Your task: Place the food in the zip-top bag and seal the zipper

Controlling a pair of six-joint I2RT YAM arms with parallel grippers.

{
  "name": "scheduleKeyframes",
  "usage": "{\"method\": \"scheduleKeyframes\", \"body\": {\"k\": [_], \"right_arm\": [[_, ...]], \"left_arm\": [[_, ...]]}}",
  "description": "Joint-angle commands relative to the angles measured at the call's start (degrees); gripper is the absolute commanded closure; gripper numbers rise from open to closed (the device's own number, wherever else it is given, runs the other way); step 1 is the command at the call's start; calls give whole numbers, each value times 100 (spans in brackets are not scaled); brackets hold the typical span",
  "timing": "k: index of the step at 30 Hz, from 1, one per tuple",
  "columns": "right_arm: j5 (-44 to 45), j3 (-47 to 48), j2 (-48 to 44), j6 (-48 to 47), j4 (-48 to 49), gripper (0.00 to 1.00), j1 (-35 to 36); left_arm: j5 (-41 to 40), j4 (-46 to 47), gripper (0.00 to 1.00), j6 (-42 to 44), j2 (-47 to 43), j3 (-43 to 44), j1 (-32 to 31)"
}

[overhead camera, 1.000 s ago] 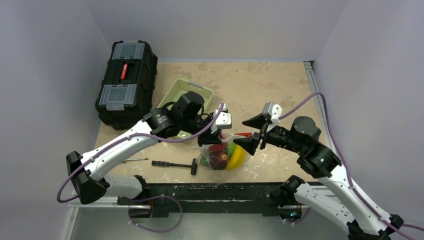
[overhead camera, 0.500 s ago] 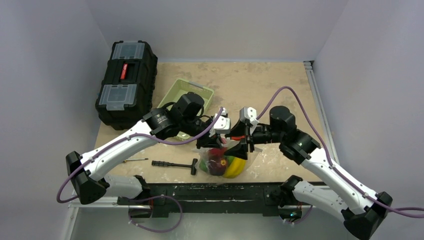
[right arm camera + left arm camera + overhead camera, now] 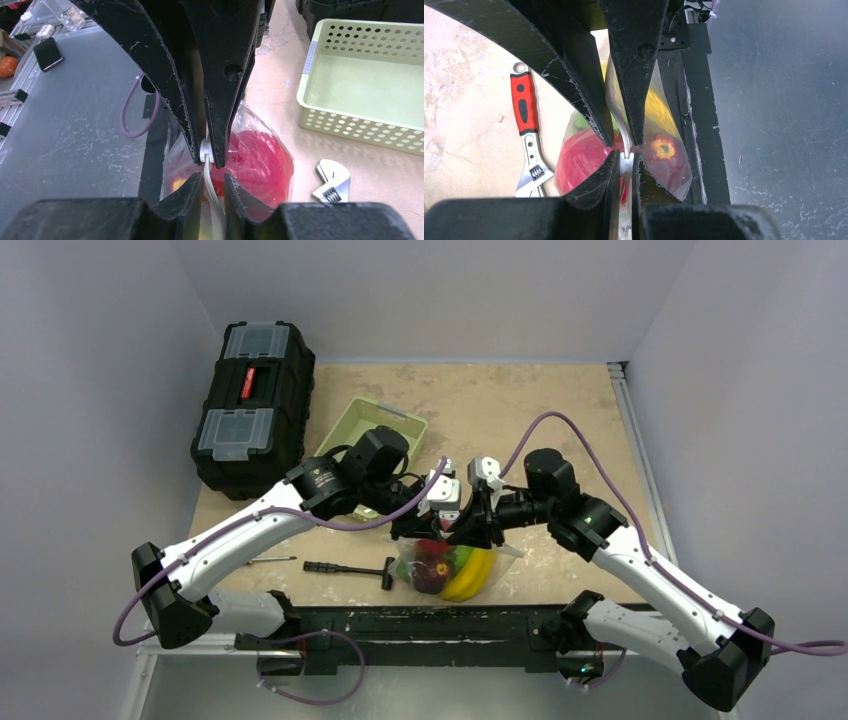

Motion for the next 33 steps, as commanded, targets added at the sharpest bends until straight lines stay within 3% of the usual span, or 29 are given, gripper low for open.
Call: {"method": "scheduleKeyframes", "body": {"k": [1, 3, 8, 13, 26, 33], "right_arm": [[28, 82, 5, -55, -83, 83, 16], [239, 57, -20, 130, -3, 99, 38], [2183, 76, -98, 1581, 111, 100, 91], [4691, 529, 114, 2772, -837, 100, 92], [7756, 455, -292, 5093, -2212, 100, 93], [8437, 406, -812, 5694, -2483, 100, 90]], "left_arm": [[104, 181, 100, 110, -163, 332, -2], [46, 180, 100, 11, -120, 390, -3], [-499, 105, 100, -426, 77, 576, -4], [-1004, -97, 100, -802, 334, 691, 13], [-1694, -89, 100, -1582, 501, 620, 57], [-1873, -409, 100, -1624, 351, 482, 54]]}}
